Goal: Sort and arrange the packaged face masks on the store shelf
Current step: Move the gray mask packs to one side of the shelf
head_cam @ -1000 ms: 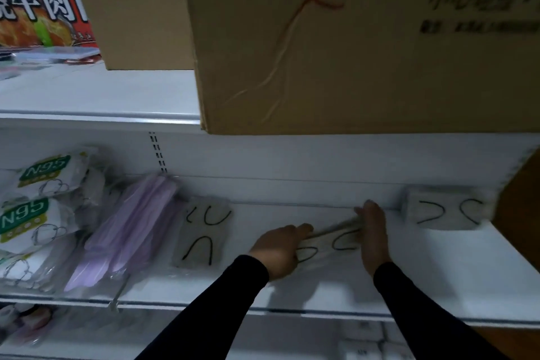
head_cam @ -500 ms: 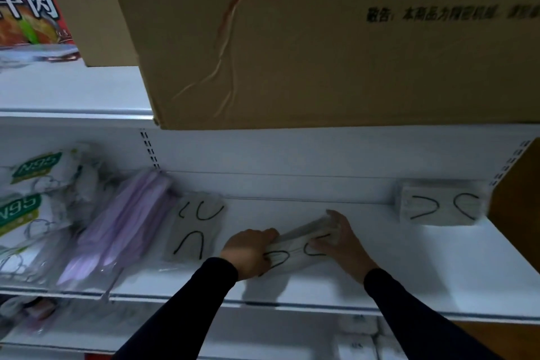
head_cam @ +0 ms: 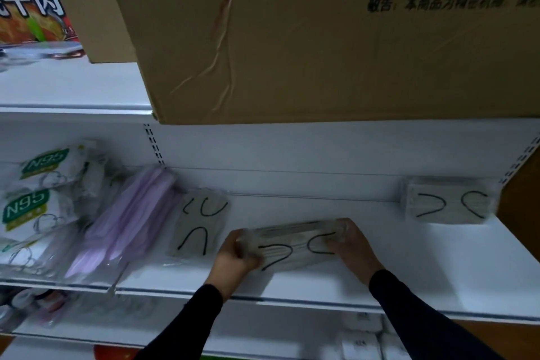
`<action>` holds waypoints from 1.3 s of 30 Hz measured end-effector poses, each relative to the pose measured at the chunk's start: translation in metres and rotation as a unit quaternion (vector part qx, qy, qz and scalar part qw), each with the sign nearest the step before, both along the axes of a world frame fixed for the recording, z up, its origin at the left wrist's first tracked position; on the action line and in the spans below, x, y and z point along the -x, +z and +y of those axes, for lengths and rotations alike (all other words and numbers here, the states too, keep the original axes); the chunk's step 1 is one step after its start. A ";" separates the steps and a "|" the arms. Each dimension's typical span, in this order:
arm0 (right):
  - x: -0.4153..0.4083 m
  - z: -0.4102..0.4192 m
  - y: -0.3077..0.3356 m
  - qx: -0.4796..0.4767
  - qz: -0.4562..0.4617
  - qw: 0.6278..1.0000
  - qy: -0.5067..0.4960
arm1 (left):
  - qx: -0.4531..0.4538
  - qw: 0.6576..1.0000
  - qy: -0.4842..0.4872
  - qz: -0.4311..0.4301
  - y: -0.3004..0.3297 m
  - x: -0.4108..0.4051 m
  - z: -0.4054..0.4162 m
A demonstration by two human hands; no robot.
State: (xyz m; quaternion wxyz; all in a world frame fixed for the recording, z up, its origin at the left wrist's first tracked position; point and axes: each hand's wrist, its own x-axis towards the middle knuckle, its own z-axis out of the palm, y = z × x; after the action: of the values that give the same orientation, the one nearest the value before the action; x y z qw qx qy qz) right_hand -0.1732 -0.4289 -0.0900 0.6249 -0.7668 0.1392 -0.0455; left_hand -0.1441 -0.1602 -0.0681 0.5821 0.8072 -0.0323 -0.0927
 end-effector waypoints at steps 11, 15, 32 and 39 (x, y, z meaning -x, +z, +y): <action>0.014 -0.005 -0.004 0.007 0.009 0.998 -0.057 | -0.023 0.999 -0.030 0.015 -0.010 -0.006 -0.026; 0.016 -0.001 -0.003 0.004 0.025 0.997 -0.072 | -0.061 0.997 -0.041 0.018 -0.008 -0.008 -0.024; 0.075 -0.130 0.011 0.091 0.012 0.990 -0.107 | -0.097 0.988 -0.113 -0.048 -0.005 0.017 -0.164; 0.102 -0.261 0.014 0.144 0.013 0.979 -0.141 | -0.067 0.990 -0.106 -0.068 -0.005 0.047 -0.307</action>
State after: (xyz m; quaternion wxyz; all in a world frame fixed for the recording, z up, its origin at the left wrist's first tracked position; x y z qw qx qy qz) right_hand -0.2750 -0.6900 -0.0760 0.4935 -0.8220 0.2459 -0.1422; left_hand -0.1907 -0.4672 -0.0734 0.5099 0.8410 -0.1508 -0.1004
